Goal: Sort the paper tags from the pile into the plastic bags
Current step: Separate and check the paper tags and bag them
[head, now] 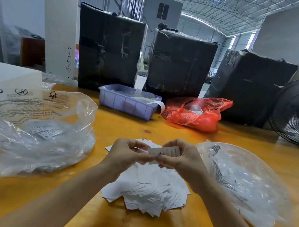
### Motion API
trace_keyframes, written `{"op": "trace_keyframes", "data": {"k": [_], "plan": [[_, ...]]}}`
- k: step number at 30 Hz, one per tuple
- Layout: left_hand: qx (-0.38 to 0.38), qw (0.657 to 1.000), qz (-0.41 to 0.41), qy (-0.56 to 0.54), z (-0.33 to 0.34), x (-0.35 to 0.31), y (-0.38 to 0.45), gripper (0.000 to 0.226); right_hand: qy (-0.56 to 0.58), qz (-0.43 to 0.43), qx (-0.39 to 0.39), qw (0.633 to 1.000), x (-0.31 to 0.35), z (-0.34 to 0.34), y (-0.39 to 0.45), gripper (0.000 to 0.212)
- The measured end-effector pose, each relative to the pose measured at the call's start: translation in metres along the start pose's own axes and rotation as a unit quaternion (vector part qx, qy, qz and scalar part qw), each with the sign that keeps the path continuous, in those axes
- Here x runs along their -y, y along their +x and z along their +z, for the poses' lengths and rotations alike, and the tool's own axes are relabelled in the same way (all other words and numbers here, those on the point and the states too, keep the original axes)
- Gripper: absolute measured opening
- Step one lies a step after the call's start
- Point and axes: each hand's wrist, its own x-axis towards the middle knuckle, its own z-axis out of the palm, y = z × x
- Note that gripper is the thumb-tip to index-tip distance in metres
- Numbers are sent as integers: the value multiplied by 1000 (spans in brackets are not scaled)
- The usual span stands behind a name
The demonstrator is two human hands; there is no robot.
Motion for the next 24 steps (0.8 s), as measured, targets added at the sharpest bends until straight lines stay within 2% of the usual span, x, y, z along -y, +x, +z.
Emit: {"op": "trace_keyframes", "data": {"k": [5, 11, 13, 15, 17, 19, 21, 24], "plan": [[1, 1000, 3, -3, 1, 1, 0, 29, -45, 68, 70, 994, -2, 1, 1, 30], [28, 999, 8, 33, 4, 5, -2, 24, -44, 107, 147, 982, -4, 1, -1, 41], [15, 999, 14, 27, 6, 6, -3, 21, -36, 123, 156, 980, -4, 1, -2, 48], [-13, 1000, 13, 7, 5, 7, -1, 20, 30, 123, 101, 987, -3, -2, 0, 45], [-30, 999, -2, -25, 3, 8, 1, 21, 105, 105, 12, 989, -1, -5, 2, 31], [-24, 999, -15, -45, 3, 9, 2, 21, 91, 70, -56, 992, -2, -7, 2, 21], [-13, 998, -18, -51, 6, 10, 2, 18, 53, 39, -77, 995, -3, -4, 2, 21], [-18, 999, -10, -49, 11, 11, -1, 12, 29, 18, -61, 998, -4, 5, 0, 21]]}}
